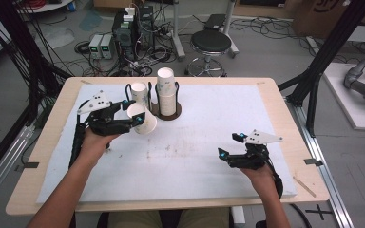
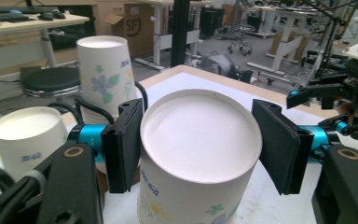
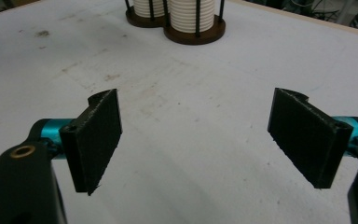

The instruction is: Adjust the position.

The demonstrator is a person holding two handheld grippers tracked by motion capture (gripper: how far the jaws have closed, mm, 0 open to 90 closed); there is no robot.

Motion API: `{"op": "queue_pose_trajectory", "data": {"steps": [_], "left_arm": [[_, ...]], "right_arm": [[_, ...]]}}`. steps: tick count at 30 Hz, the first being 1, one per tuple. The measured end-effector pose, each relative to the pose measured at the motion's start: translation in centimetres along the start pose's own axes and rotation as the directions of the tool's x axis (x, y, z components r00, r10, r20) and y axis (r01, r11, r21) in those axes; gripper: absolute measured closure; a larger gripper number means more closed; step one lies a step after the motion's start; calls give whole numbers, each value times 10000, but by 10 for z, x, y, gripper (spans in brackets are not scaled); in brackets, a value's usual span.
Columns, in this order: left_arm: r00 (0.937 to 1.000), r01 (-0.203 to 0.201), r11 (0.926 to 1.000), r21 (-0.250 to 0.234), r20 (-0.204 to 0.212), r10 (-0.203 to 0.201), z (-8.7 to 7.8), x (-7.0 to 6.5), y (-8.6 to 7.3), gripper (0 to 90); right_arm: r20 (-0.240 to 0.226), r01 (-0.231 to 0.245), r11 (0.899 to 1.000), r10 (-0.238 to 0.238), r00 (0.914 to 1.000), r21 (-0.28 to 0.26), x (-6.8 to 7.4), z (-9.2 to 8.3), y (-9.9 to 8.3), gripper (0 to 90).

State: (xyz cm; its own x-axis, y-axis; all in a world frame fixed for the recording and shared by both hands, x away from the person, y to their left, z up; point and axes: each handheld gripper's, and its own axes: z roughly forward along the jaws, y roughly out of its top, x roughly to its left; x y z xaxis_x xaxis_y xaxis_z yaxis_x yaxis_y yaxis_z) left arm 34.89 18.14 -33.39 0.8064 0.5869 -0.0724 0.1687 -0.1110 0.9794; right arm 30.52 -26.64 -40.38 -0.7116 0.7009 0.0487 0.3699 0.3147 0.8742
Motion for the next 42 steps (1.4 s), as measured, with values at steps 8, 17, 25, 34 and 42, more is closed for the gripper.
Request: {"op": "queue_pose_trajectory", "data": {"steps": [8,17,25,34,42], "left_arm": [[9982,-240,9991,350,560,220,8,-12,-3,365],[9964,-66,9990,435,843,29,13,-25,-11,366],[9927,-33,9989,461,1203,-22,14,-32,-13,366],[9806,-9,9965,839,1954,-155,21,-36,-15,366],[9670,-253,9949,978,2548,-4,28,-47,-11,367]], "right_arm": [[-1410,383,9990,-409,9892,-211,6,11,13,180],[-2538,1127,9933,-1156,9603,-263,18,36,33,180],[-3402,1742,9842,-1740,9241,-303,35,62,52,180],[-4375,2096,9764,-2110,8741,-521,56,92,68,180],[-5020,2403,9699,-2266,8347,-382,68,105,73,180]]}}
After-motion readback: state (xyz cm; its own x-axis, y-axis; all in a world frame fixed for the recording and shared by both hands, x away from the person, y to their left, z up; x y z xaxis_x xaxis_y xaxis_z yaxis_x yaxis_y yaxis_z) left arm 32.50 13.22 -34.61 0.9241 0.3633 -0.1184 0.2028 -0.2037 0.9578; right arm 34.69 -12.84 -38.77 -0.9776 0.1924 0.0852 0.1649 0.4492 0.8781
